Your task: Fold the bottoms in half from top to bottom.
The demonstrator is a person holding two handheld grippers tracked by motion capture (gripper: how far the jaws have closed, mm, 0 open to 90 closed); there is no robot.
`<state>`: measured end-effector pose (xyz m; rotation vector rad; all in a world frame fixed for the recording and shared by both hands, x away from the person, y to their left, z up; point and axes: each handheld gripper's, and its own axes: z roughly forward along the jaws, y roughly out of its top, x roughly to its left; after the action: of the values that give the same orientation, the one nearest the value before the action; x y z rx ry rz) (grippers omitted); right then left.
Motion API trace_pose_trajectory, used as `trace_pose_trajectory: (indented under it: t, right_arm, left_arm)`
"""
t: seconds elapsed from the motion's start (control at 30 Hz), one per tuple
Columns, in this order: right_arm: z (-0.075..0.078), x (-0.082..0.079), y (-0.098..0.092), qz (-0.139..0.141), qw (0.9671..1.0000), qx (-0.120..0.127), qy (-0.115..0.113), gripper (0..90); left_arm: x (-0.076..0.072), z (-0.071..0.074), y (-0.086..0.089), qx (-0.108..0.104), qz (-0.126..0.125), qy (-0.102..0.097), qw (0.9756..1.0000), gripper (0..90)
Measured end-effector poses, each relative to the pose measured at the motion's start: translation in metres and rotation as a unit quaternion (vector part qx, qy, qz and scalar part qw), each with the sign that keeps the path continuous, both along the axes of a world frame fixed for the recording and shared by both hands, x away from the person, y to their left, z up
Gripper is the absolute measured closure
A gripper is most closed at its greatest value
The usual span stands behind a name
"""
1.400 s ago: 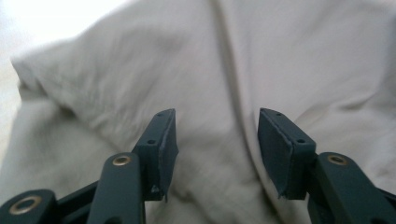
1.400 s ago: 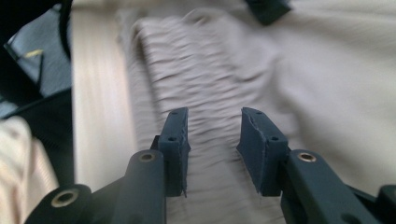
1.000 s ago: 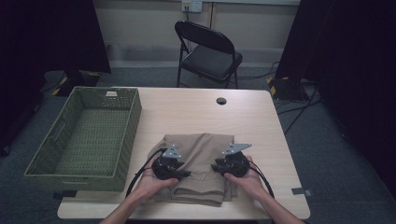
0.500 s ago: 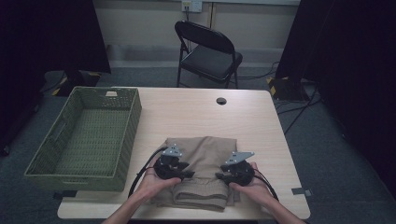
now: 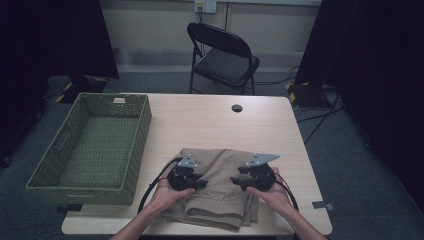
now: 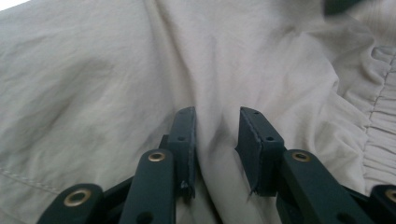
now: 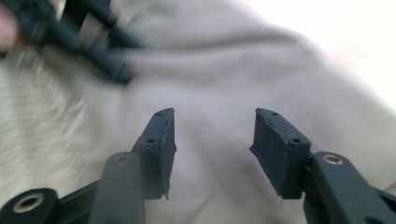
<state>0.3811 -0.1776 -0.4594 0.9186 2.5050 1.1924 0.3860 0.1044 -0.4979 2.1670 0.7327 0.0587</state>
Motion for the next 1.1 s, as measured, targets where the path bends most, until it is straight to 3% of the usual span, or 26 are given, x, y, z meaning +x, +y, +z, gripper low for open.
trace_pose_trajectory:
  t: [0.3, 0.5, 0.67, 0.87, 1.1]
  right_arm:
    - [0.008, 0.057, 0.024, -0.014, 0.9998, 0.012, -0.005, 41.4]
    - [-0.006, 0.089, 0.048, -0.012, 0.9998, 0.014, 0.012, 38.4]
    - [-0.025, 0.093, 0.060, 0.006, 0.9996, -0.011, 0.024, 35.4]
    - [-0.035, 0.094, 0.061, 0.010, 0.9992, -0.023, 0.032, 34.3]
    - [-0.039, 0.091, 0.063, 0.016, 0.9991, -0.037, 0.013, 35.5]
  left_arm:
    - [-0.010, 0.001, 0.000, 0.003, -0.010, 0.007, 0.9999, 64.2]
    - [-0.012, 0.002, 0.001, 0.004, -0.013, 0.011, 0.9998, 63.3]
    - [-0.011, 0.002, 0.001, 0.002, -0.013, 0.015, 0.9998, 62.3]
    - [-0.008, 0.003, 0.001, 0.002, -0.010, 0.021, 0.9997, 60.2]
    - [-0.006, 0.003, 0.002, 0.006, -0.006, 0.015, 0.9999, 58.0]
